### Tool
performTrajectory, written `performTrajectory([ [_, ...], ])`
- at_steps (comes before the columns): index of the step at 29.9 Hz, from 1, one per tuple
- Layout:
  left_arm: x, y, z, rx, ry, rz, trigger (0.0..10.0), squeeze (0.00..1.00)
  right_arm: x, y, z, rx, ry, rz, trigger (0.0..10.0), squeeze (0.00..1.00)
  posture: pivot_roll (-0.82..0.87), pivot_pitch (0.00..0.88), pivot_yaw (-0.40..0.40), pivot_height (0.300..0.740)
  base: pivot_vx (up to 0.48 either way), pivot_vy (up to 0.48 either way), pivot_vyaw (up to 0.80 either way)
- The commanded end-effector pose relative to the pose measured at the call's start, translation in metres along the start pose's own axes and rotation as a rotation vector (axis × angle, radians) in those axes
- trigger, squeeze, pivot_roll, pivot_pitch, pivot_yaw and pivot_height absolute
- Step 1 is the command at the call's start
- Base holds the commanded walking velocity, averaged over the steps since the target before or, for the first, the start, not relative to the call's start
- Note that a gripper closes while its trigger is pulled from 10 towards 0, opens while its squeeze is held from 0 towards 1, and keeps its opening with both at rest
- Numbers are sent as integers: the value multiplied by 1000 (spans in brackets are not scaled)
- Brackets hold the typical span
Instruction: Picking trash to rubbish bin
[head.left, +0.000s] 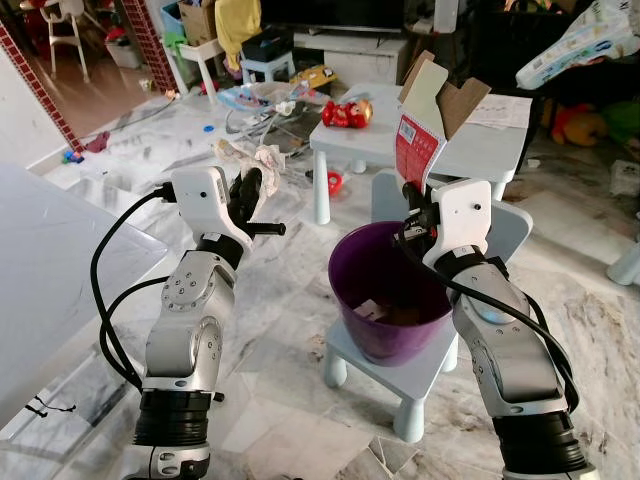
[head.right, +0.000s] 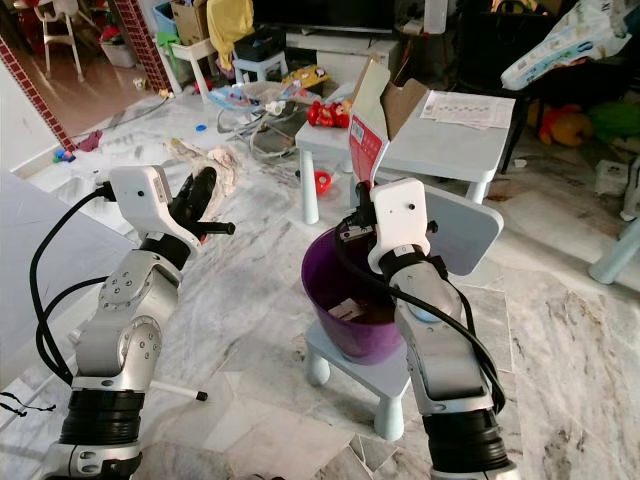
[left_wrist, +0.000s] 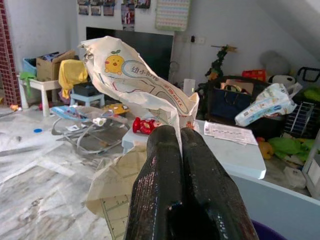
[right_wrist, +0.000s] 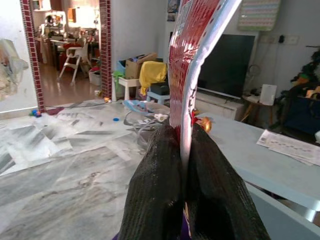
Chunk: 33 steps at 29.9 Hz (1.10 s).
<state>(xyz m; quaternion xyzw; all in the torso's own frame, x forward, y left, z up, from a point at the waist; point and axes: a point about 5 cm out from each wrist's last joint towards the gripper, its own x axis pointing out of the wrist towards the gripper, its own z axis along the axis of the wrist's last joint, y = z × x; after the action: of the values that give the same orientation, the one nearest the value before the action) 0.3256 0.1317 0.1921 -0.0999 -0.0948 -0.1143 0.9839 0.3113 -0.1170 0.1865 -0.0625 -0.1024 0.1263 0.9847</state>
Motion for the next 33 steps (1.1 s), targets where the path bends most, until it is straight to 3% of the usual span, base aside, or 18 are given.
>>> performTrajectory([
  [1, -1, 3, -5, 11, 27, 8, 10000, 0, 1, 0, 3, 6, -6, -3, 10000, 0, -66, 61, 90, 740, 0, 0, 0],
  [6, -2, 3, -6, 11, 34, 8, 10000, 0, 1, 0, 2, 5, -1, -5, 10000, 0, -66, 60, 91, 740, 0, 0, 0],
  [13, -7, 0, -25, 31, 128, -13, 10000, 0, 1, -11, -15, 44, 99, -67, 10000, 0, -61, 59, 93, 740, 0, 0, 0],
  [15, -11, 0, -34, 36, 156, -18, 10000, 0, 1, -15, -20, 63, 125, -81, 10000, 0, -59, 58, 94, 740, 0, 0, 0],
  [19, -33, 4, -74, 67, 281, -32, 10000, 0, -2, -34, -43, 118, 223, -150, 10000, 0, -56, 62, 103, 740, 0, 0, 0],
  [21, -37, 8, -81, 70, 310, -29, 10000, 0, -4, -40, -49, 133, 244, -182, 10000, 0, -55, 65, 107, 740, 0, 0, 0],
  [28, -35, 14, -79, 80, 298, -26, 10000, 0, -5, -47, -53, 137, 260, -203, 10000, 0, -49, 76, 113, 740, 0, 0, 0],
  [33, -38, 19, -90, 112, 344, -17, 10000, 0, -6, -44, -64, 172, 303, -187, 10000, 0, -47, 80, 119, 740, 0, 0, 0],
])
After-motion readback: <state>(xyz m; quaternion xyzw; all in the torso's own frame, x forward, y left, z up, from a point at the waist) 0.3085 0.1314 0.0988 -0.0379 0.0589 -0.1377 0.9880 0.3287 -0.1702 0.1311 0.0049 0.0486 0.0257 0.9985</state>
